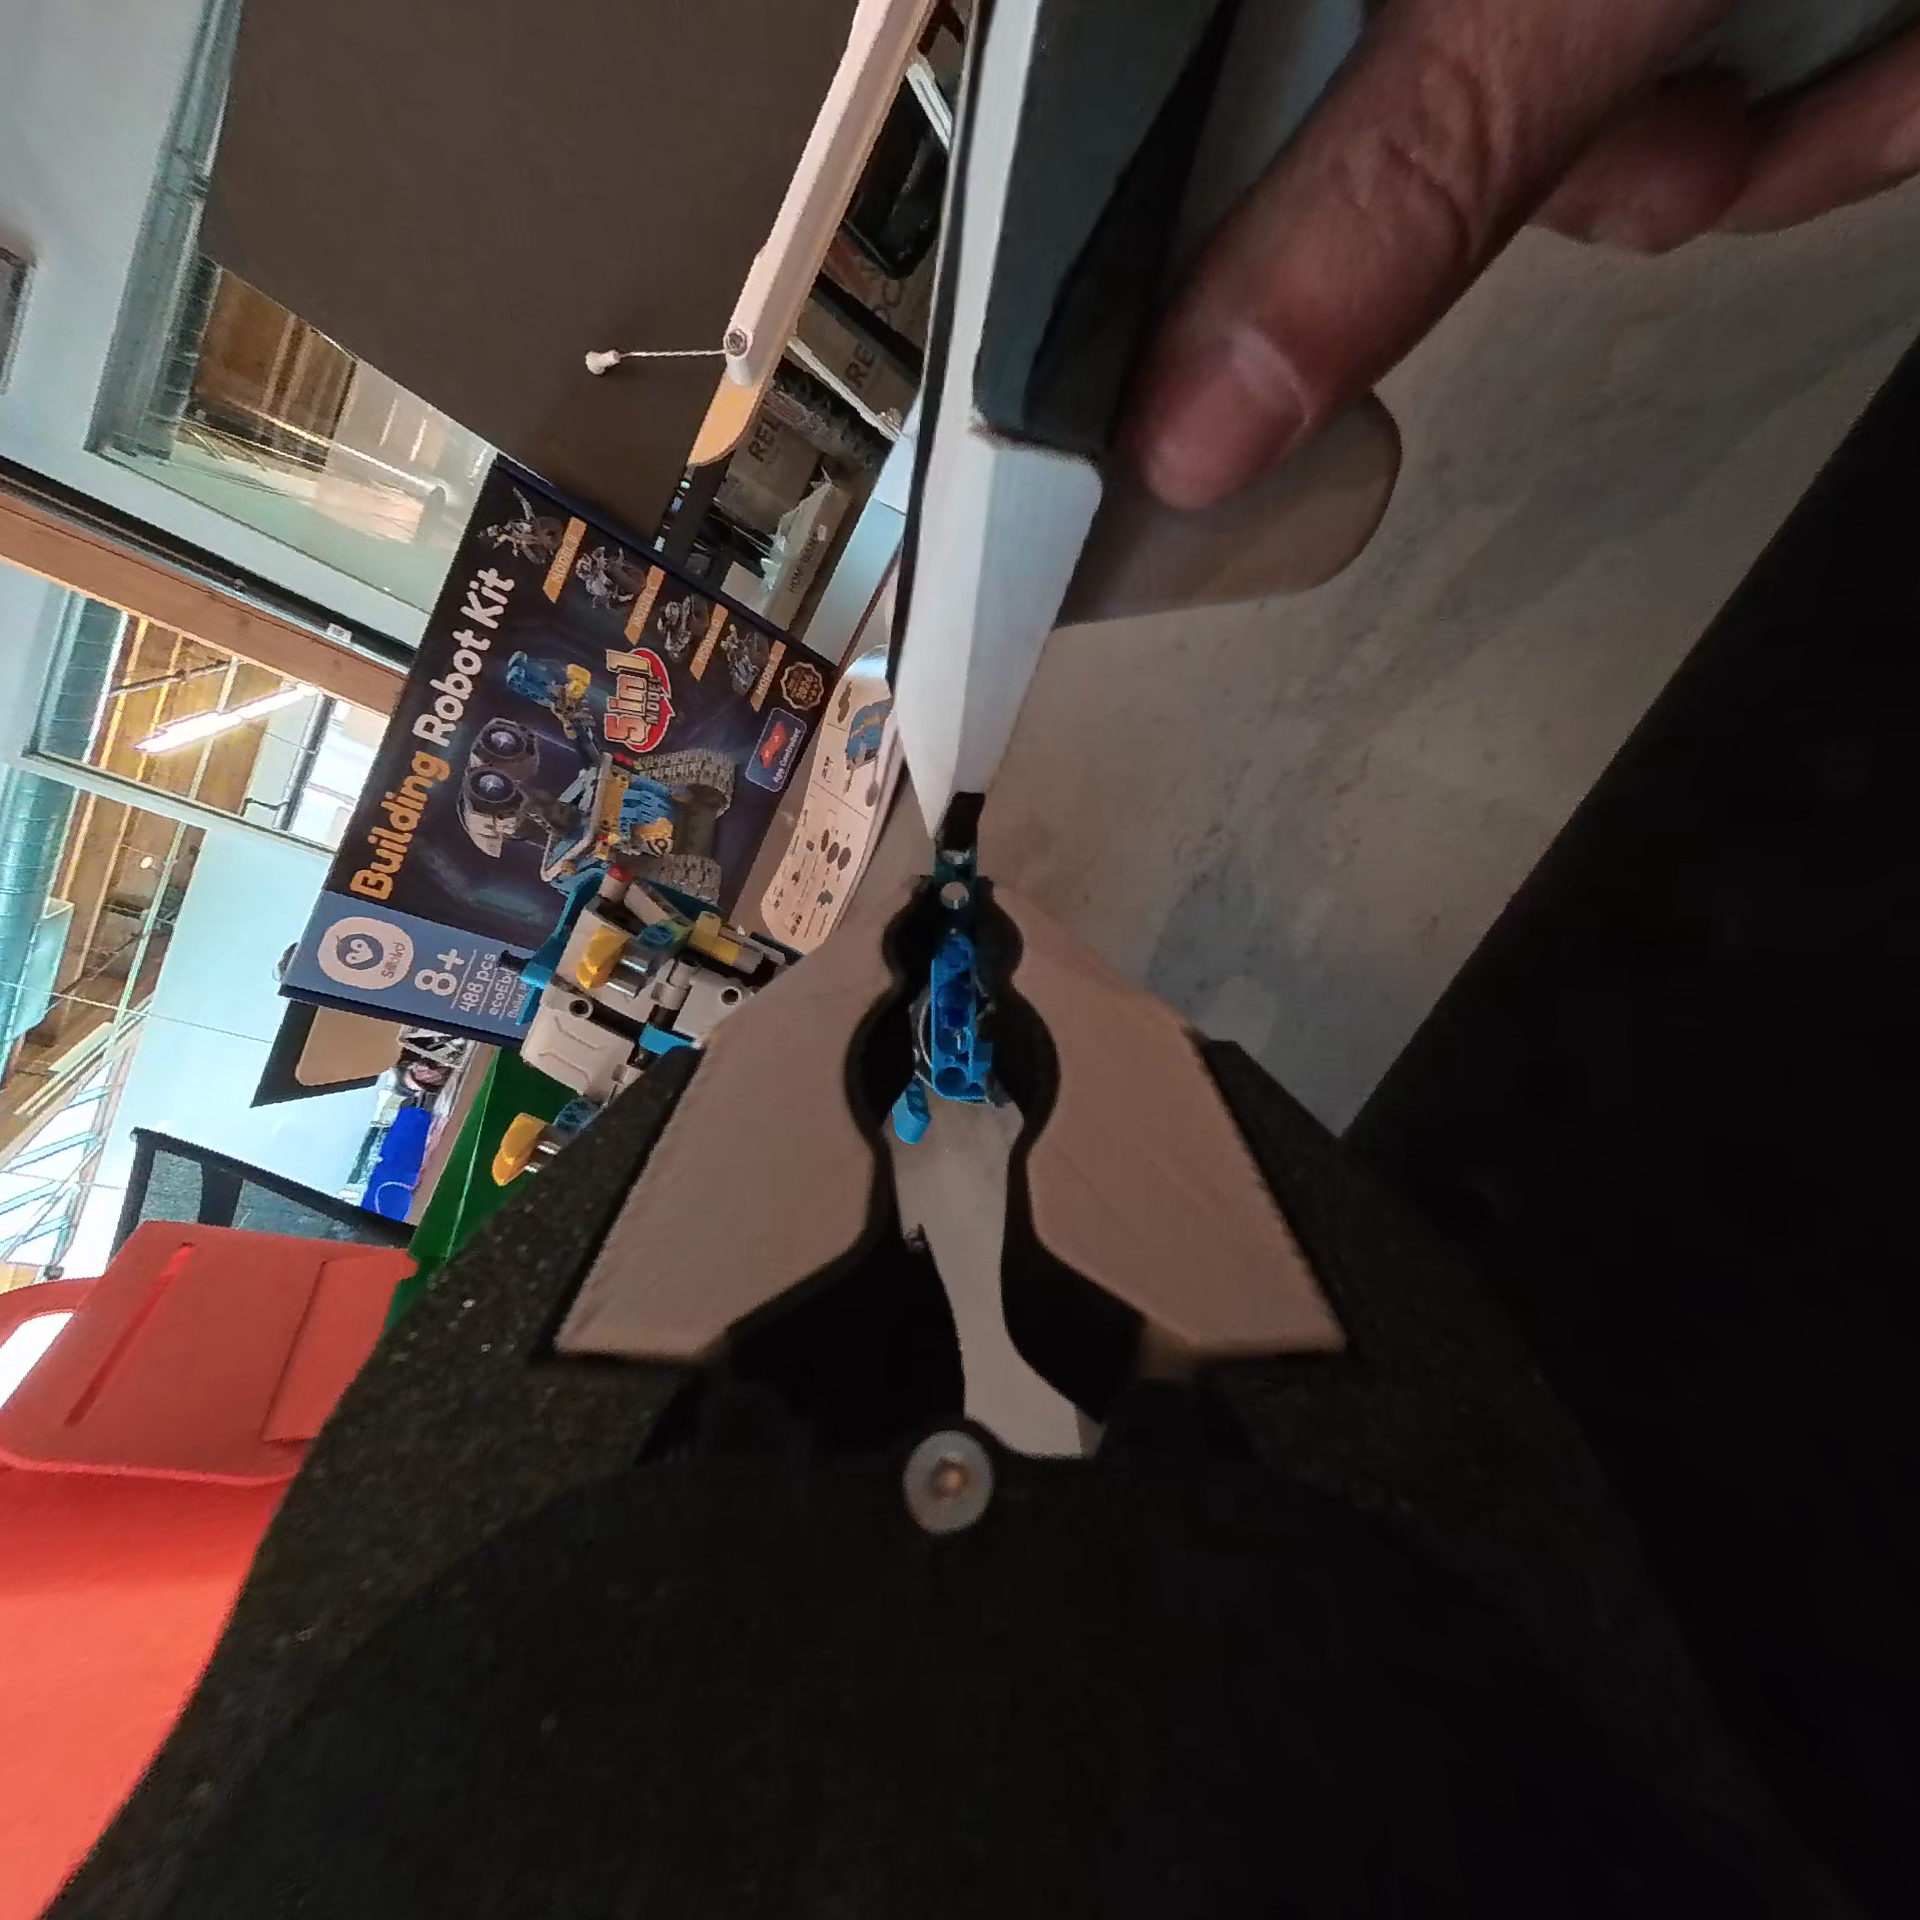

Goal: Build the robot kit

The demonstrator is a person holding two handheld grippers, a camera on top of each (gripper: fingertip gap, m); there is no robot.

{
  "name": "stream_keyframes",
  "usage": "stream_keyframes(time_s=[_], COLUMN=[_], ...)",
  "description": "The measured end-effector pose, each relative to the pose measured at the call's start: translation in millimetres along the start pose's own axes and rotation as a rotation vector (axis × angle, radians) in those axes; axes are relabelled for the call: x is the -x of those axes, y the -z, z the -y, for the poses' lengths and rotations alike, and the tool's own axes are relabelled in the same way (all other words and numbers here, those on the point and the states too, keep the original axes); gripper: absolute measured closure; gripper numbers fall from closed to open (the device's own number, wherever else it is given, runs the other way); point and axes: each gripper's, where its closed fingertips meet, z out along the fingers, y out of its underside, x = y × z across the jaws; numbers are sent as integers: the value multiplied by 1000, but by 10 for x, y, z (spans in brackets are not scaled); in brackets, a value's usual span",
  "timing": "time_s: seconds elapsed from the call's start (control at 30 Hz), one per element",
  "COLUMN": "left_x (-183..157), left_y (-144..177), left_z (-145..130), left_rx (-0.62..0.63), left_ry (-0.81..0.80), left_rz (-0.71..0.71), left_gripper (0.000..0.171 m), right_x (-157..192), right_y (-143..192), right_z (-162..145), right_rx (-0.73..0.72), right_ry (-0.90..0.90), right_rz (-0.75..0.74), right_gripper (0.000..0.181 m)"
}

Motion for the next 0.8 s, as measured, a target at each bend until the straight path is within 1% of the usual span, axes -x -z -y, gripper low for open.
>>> stream_keyframes(time_s=[0.13, 0.23, 0.3, 0.33, 0.37, 0.4, 0.47, 0.53, 0.67, 0.73, 0.8], left_x=[14, 90, 162, 196, 232, 254, 269, 307, 386, 457, 526], left_y=[8, 39, 52, 72, 93, 109, 137, 132, 12, -52, -108], left_z=[17, 73, 71, 107, 151, 201, 320, 407, 451, 448, 431], left_rx=[-14, -59, -91, -129, -172, -218, -314, -382, -431, -461, -492], left_ry=[14, 87, 164, 211, 261, 315, 433, 569, 820, 926, 1012], left_rz=[-3, 0, -13, -29, -49, -81, -177, -263, -399, -439, -465], left_gripper=[166, 166, 166, 166, 166, 166, 165, 165, 165, 165, 165], right_x=[3, 22, -9, -38, -118, -248, -535, -813, -1306, -1441, -1503], right_y=[13, 115, 276, 361, 435, 495, 608, 732, 919, 973, 982], right_z=[20, 145, 269, 296, 293, 272, 225, 194, -57, -147, -168], right_rx=[-12, -101, -190, -213, -219, -217, -221, -238, -188, -179, -191], right_ry=[-4, -13, -29, -52, -80, -105, -158, -231, -304, -340, -382], right_rz=[9, 72, 140, 192, 216, 207, 165, 118, -20, -53, -53], right_gripper=[165, 165, 154, 151, 150, 149, 150, 150, 151, 151, 150])
